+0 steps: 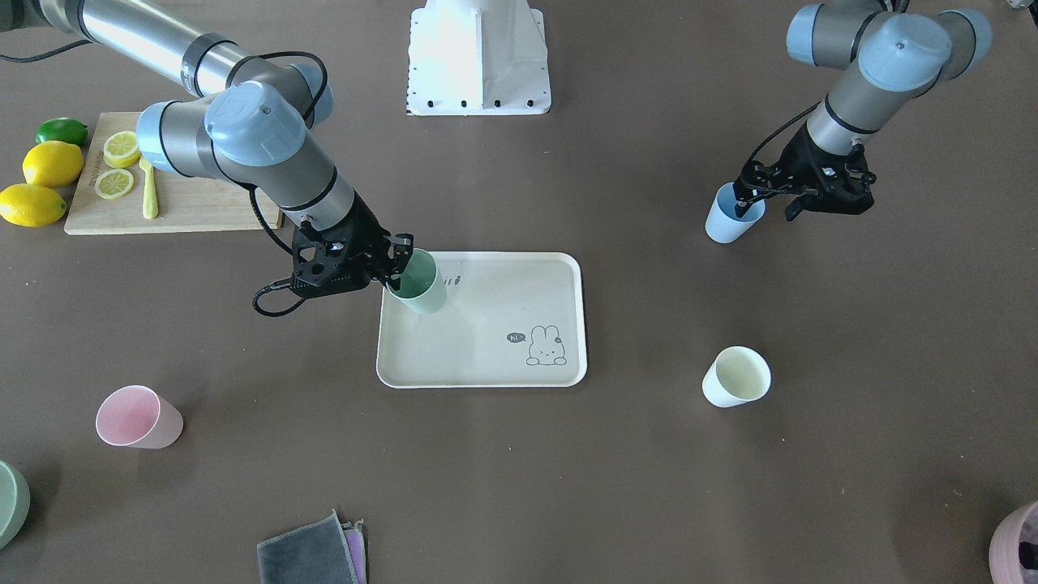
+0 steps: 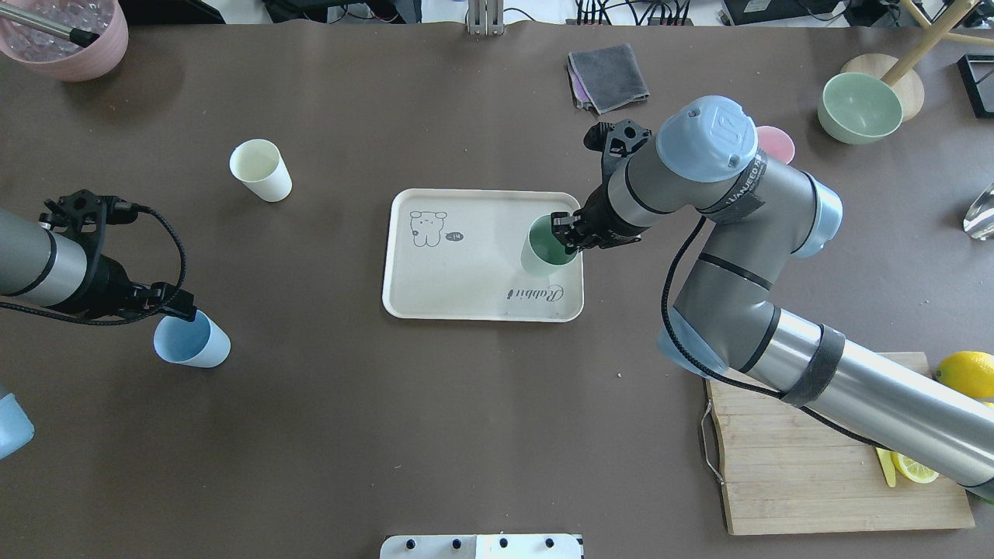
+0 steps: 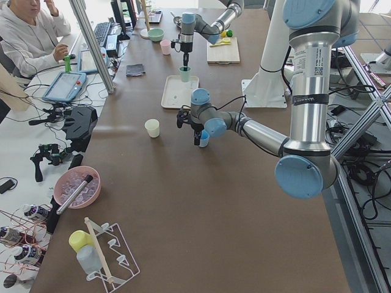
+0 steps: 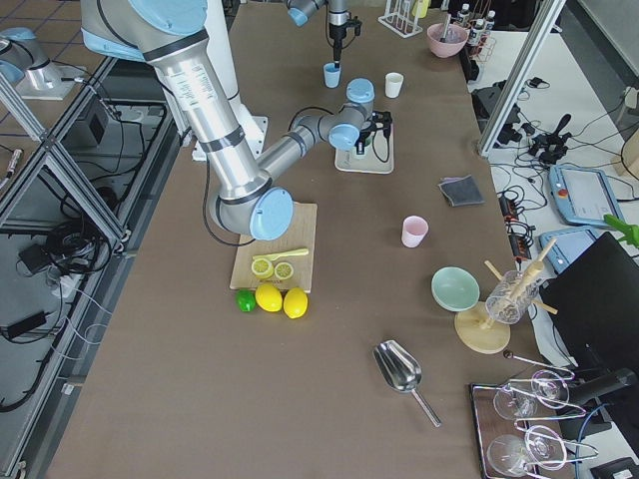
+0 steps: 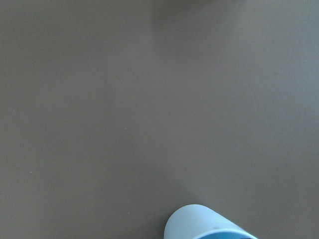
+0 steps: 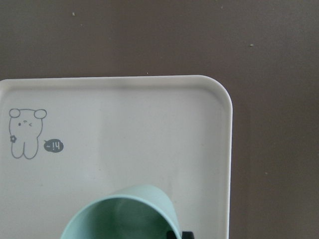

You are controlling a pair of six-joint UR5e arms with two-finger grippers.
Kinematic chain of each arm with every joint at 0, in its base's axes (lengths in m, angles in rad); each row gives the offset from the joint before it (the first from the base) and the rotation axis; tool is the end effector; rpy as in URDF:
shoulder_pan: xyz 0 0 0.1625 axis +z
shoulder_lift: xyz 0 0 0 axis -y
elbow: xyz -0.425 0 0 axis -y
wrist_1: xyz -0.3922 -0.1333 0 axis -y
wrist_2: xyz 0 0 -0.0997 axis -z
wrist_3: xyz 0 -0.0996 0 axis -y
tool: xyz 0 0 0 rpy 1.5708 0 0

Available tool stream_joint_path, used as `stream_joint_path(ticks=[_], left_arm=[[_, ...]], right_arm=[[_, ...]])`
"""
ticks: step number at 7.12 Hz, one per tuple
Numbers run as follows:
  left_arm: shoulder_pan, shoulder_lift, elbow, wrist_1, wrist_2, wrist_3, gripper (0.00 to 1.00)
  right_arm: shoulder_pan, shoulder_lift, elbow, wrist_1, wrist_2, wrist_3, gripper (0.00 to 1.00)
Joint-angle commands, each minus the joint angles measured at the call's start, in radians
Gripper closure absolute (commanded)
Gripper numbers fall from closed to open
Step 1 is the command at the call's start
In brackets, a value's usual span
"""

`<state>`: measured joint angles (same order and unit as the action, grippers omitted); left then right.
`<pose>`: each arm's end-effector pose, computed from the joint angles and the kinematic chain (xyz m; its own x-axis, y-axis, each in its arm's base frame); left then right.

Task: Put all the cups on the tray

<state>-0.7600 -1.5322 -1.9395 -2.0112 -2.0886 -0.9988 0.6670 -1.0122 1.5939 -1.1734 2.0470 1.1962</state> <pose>0.2947 -0.3960 0.4527 0.6261 0.0538 -0.7779 0.0117 0.9969 0.0784 -0.4816 -0.4908 0.2740 0.4996 -0.0205 0.8660 -0.0731 0.9952 0.0657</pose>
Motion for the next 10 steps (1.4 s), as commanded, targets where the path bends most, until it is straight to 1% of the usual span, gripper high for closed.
stream_joint_path(ticks=[1, 2, 3, 4, 5, 6, 7, 8, 9, 10], left_arm=[[0.024, 0.011, -0.003, 0.000, 0.004, 0.000, 0.16], [0.024, 0.010, 0.002, 0.000, 0.004, -0.003, 0.27], [0.024, 0.009, 0.004, 0.000, 0.004, -0.006, 0.49], [0.024, 0.006, 0.007, 0.000, 0.004, -0.006, 0.89], [0.025, -0.002, 0.010, 0.000, 0.005, -0.007, 1.00], [0.027, -0.026, 0.010, 0.002, 0.005, -0.009, 1.00], [0.027, -0.051, 0.011, 0.003, 0.005, -0.014, 1.00], [0.027, -0.110, 0.010, 0.009, 0.001, -0.053, 1.00], [0.025, -0.205, 0.016, 0.038, -0.001, -0.108, 1.00], [0.024, -0.320, 0.019, 0.137, 0.002, -0.122, 1.00]], right_arm=[[-0.010, 0.001, -0.003, 0.000, -0.005, 0.005, 1.00], [-0.018, 0.003, -0.009, 0.000, -0.020, 0.005, 1.00], [-0.020, 0.003, -0.011, 0.000, -0.022, 0.005, 1.00], [-0.021, 0.007, -0.015, -0.002, -0.022, 0.005, 1.00], [-0.021, 0.011, -0.015, 0.000, -0.034, 0.005, 0.46], [-0.027, 0.021, -0.006, -0.020, -0.101, 0.003, 0.00], [-0.029, 0.023, 0.001, -0.035, -0.099, -0.004, 0.00], [0.011, 0.006, 0.050, -0.066, -0.056, -0.007, 0.00], [0.101, -0.034, 0.107, -0.142, 0.052, -0.030, 0.00], [0.190, -0.108, 0.129, -0.147, 0.118, -0.170, 0.00]])
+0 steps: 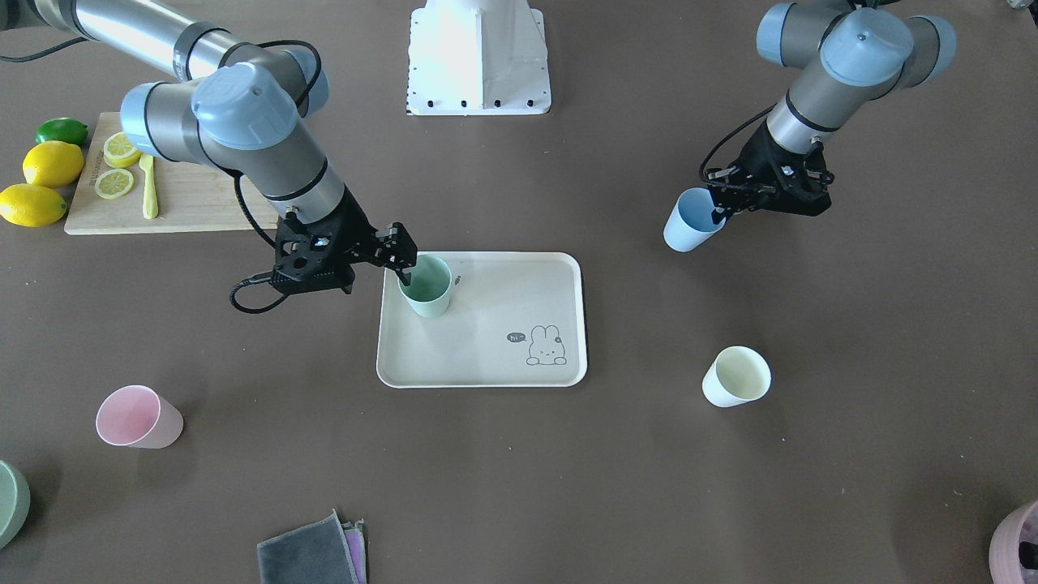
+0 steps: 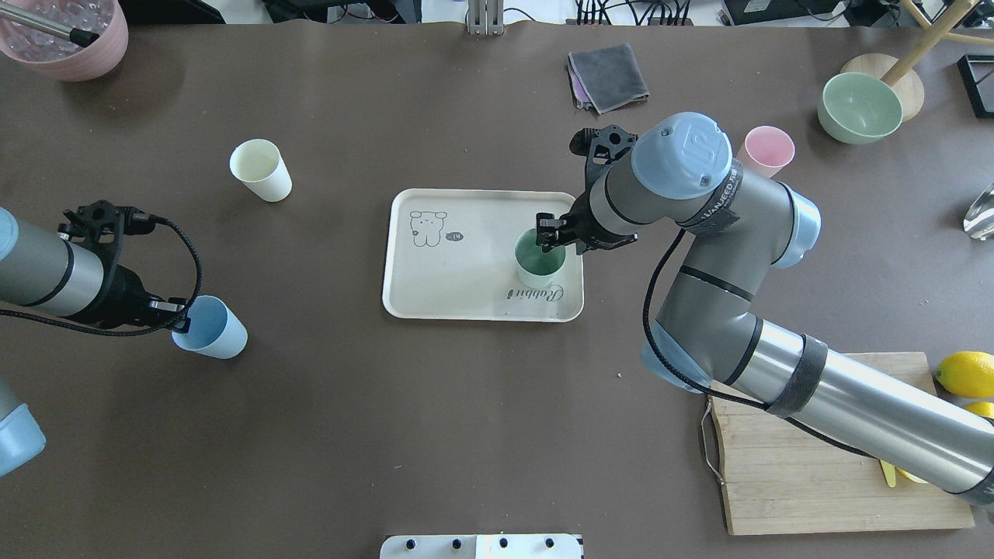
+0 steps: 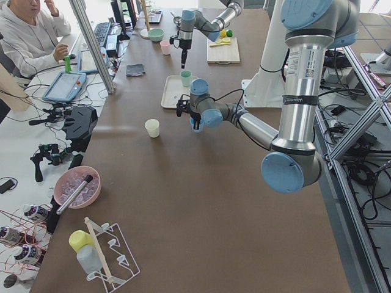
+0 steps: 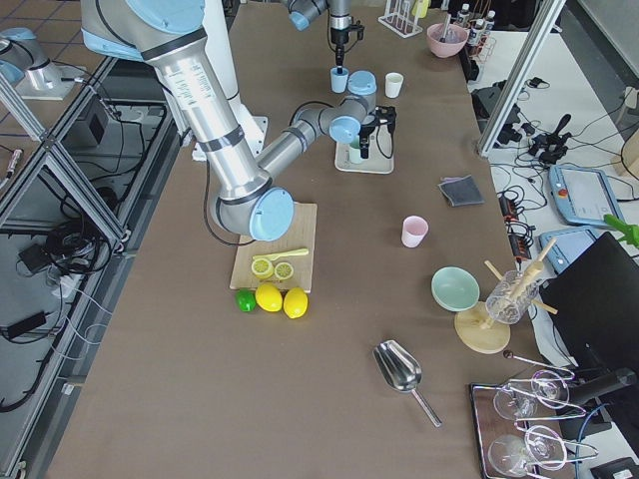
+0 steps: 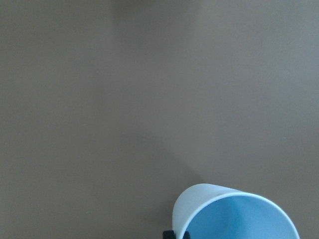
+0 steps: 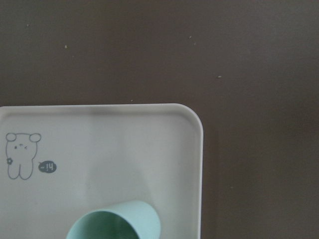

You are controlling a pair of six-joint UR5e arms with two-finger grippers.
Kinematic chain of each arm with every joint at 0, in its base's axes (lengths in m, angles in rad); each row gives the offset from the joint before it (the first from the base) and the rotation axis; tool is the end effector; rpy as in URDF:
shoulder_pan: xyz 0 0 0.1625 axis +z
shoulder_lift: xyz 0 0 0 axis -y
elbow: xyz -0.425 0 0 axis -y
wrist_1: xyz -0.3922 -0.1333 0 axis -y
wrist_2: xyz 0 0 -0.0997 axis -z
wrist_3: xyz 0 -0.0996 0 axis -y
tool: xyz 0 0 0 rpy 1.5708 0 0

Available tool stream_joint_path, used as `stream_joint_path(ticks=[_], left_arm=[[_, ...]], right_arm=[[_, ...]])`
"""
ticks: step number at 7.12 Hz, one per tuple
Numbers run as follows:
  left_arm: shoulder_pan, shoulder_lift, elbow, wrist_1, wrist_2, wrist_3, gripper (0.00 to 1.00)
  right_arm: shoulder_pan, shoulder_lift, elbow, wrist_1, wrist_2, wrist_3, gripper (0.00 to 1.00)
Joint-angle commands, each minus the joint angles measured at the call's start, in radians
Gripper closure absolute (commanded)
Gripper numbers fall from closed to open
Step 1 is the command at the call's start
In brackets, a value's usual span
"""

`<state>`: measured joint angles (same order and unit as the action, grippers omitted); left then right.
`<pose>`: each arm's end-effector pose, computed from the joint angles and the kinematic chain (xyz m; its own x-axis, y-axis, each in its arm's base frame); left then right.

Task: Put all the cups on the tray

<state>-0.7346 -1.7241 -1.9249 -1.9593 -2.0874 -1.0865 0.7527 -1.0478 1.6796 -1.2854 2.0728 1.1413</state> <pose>0.3426 -0.4228 0.3682 0.5485 0.0501 -0.8347 0.0466 0.9948 0.0904 -0.4224 -0.5126 0.2730 0.5369 0.0028 0.8436 -0.1066 0.9922 0.0646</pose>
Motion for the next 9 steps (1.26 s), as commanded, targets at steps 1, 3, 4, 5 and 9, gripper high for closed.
stream_joint_path(ticks=[1, 3, 4, 5, 9], left_arm=[[0.003, -0.234, 0.024, 0.176, 0.029, -0.083, 1.00], [0.073, -0.386, 0.156, 0.181, 0.127, -0.147, 1.00], [0.081, -0.460, 0.237, 0.181, 0.151, -0.154, 1.00], [0.096, -0.497, 0.294, 0.175, 0.153, -0.154, 1.00], [0.139, -0.529, 0.348, 0.168, 0.232, -0.151, 0.12]], right_arm=[[0.182, -0.128, 0.029, -0.043, 0.125, -0.262, 0.00], [0.310, -0.129, -0.129, -0.037, 0.171, -0.433, 0.00], [0.344, -0.104, -0.220, -0.035, 0.170, -0.510, 0.00], [0.361, -0.080, -0.309, -0.035, 0.168, -0.520, 0.01], [0.376, -0.014, -0.443, -0.014, 0.168, -0.462, 0.08]])
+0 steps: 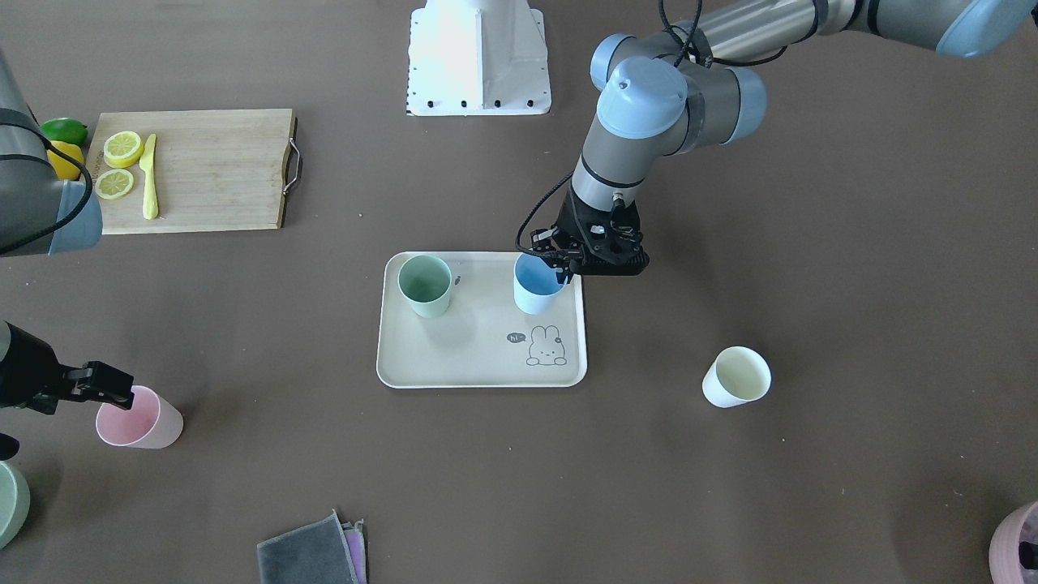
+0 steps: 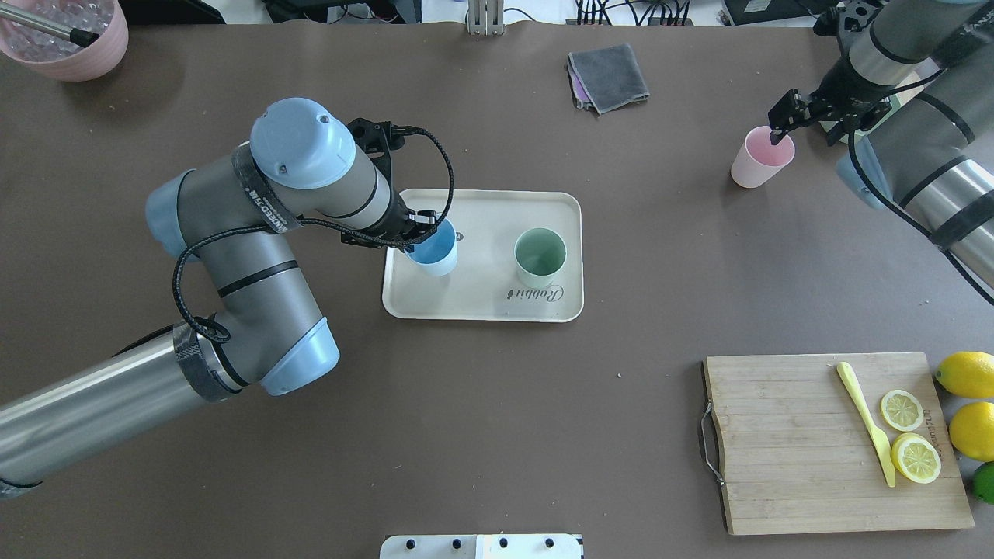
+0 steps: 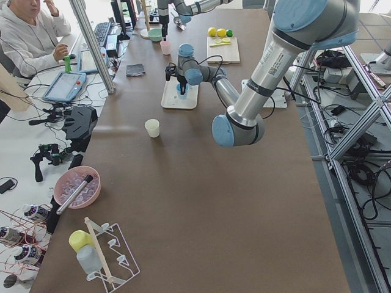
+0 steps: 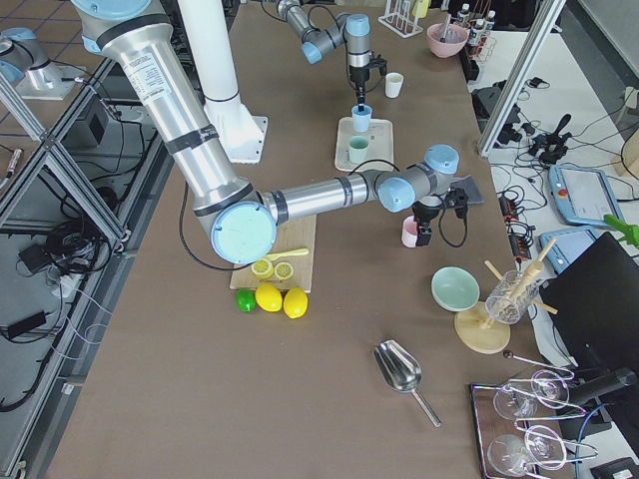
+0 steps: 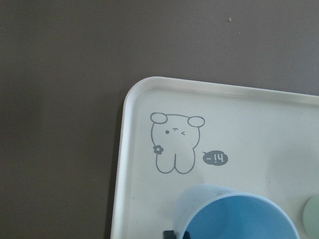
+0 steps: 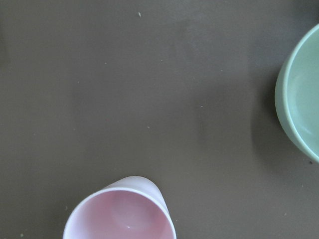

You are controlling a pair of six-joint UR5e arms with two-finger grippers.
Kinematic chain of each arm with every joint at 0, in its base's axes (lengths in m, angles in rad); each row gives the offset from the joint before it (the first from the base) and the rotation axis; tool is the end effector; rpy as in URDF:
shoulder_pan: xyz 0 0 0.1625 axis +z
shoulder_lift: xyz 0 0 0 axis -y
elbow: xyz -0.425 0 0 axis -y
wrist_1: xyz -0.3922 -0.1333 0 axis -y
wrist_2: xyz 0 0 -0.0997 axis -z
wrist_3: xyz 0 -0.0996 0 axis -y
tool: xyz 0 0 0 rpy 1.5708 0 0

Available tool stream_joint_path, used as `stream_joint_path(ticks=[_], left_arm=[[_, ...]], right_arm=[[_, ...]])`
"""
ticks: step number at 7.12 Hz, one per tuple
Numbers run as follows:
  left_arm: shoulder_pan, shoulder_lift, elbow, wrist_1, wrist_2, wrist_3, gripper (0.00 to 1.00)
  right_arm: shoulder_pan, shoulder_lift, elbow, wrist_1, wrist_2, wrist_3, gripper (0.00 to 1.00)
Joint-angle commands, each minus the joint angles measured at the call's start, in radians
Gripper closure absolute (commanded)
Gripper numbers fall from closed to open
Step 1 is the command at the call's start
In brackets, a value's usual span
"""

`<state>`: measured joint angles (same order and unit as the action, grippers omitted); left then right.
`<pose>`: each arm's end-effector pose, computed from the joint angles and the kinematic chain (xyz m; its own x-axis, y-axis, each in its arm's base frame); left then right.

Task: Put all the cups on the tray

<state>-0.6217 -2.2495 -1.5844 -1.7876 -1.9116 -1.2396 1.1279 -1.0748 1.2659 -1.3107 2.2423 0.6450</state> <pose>0.5141 -0.4913 0.2220 0.5811 -0.0393 -0.8129 0.1540 0.9861 0.0623 -0.2403 -0.6730 0.4885 0.7042 0.0249 0.7096 -0.0472 0.9988 0.0118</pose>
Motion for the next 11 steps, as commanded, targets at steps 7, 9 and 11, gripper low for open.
stream_joint_path(ticks=[7, 9, 11], left_arm=[[-0.406, 0.159, 0.048, 0.021, -0.170, 0.532, 0.02], [-0.408, 0.148, 0.176, -0.042, -0.168, 0.520, 0.02], [-0.385, 0.159, 0.202, -0.120, -0.168, 0.491, 0.03]], right_arm=[[-0.048, -0.005, -0.028, 0.050, 0.019, 0.076, 1.00], [-0.080, 0.073, -0.008, 0.045, 0.019, 0.178, 1.00], [-0.127, 0.127, 0.079, 0.044, 0.033, 0.345, 1.00]])
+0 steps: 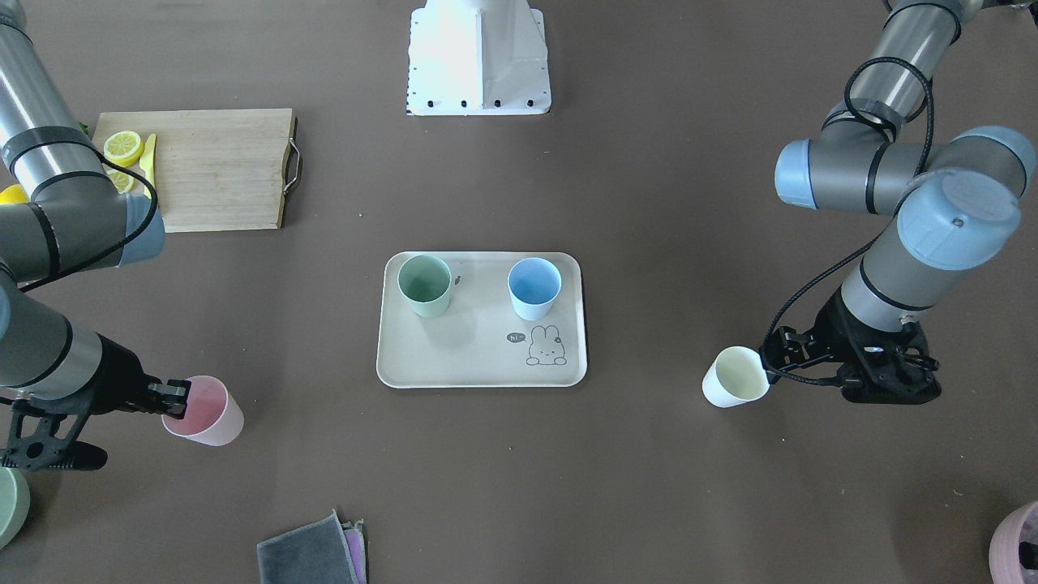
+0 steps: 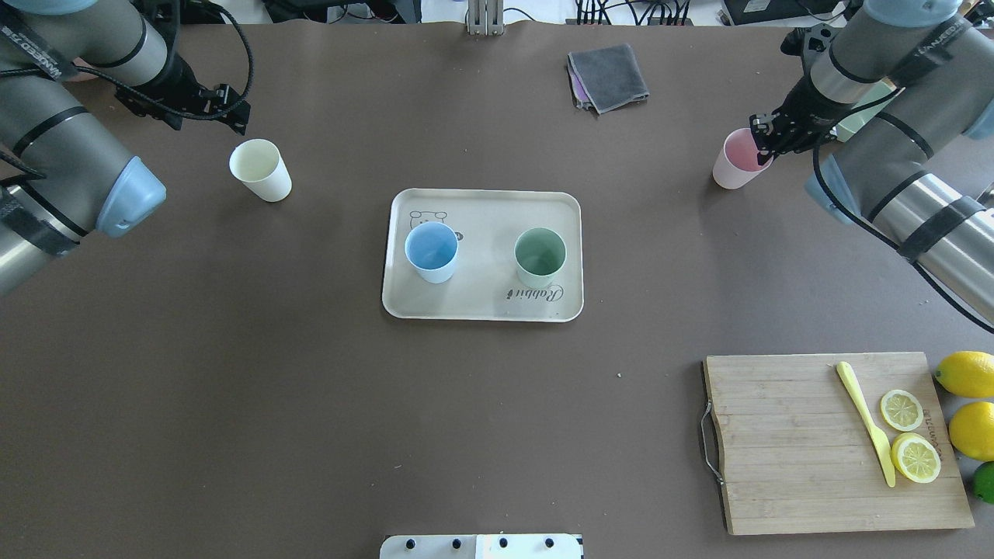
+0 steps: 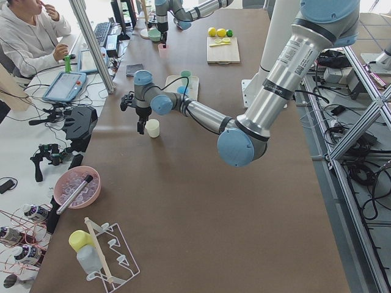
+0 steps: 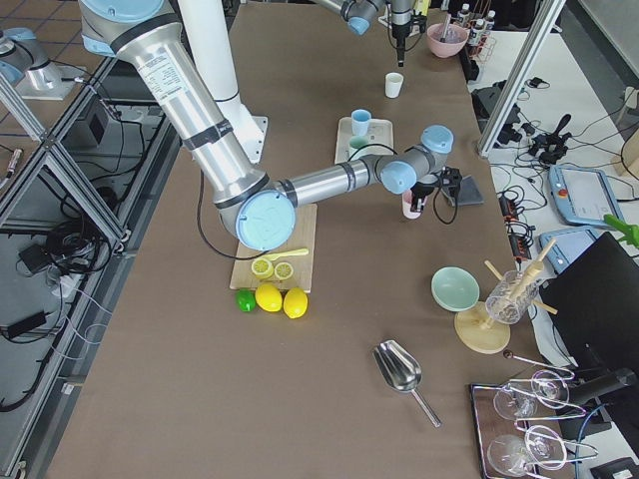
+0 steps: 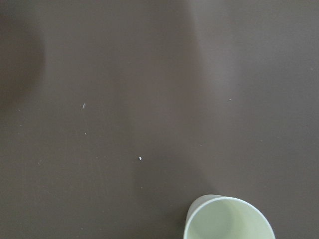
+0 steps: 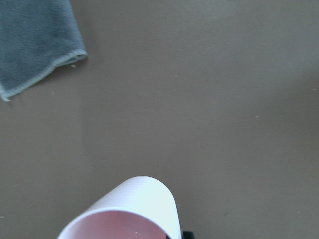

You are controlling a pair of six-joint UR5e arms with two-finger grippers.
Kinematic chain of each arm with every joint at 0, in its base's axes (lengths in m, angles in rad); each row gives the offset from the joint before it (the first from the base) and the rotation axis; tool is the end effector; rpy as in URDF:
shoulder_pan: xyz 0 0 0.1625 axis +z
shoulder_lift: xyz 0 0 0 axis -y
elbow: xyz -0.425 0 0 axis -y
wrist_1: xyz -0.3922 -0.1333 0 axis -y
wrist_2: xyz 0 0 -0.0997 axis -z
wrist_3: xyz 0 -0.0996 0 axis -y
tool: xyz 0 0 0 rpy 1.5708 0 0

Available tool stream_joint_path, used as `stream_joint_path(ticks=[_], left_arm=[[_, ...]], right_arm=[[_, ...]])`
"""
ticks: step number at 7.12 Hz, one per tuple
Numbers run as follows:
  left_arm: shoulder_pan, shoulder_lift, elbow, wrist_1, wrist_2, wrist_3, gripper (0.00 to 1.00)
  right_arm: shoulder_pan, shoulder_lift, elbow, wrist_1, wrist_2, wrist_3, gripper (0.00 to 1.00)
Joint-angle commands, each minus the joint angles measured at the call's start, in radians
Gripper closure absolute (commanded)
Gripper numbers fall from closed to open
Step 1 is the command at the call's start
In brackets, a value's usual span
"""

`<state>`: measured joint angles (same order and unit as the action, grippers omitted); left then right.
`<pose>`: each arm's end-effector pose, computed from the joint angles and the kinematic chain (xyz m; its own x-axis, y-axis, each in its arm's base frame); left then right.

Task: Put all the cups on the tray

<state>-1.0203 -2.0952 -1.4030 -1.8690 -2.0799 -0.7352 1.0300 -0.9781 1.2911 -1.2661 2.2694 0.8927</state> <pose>0.3004 -0.6515 0.4017 0.7151 0.0730 -0.6952 0.0873 0.9774 0.1924 -0.3195 -0.6666 0.3987 0.6184 0.0967 0.7799 -0.0986 0.9941 -0.0450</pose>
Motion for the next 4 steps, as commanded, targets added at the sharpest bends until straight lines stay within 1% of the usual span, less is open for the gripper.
stream_joint_path(ticks=[1, 2, 3, 4], left_arm=[[0.038, 0.006, 0.036, -0.044, 0.000, -0.013, 0.09], [0.049, 0.006, 0.042, -0.044, 0.001, -0.013, 0.24], [0.057, 0.006, 0.041, -0.044, 0.001, -0.016, 0.59], [0.057, 0.006, 0.042, -0.041, 0.001, -0.016, 1.00]], right_arm=[[-0.068, 0.039, 0.091, 0.001, 0.005, 0.153, 1.00], [-0.123, 0.074, 0.093, 0.004, 0.004, 0.210, 1.00], [-0.184, 0.102, 0.093, 0.004, -0.019, 0.265, 1.00], [-0.215, 0.108, 0.091, 0.005, -0.042, 0.268, 1.00]])
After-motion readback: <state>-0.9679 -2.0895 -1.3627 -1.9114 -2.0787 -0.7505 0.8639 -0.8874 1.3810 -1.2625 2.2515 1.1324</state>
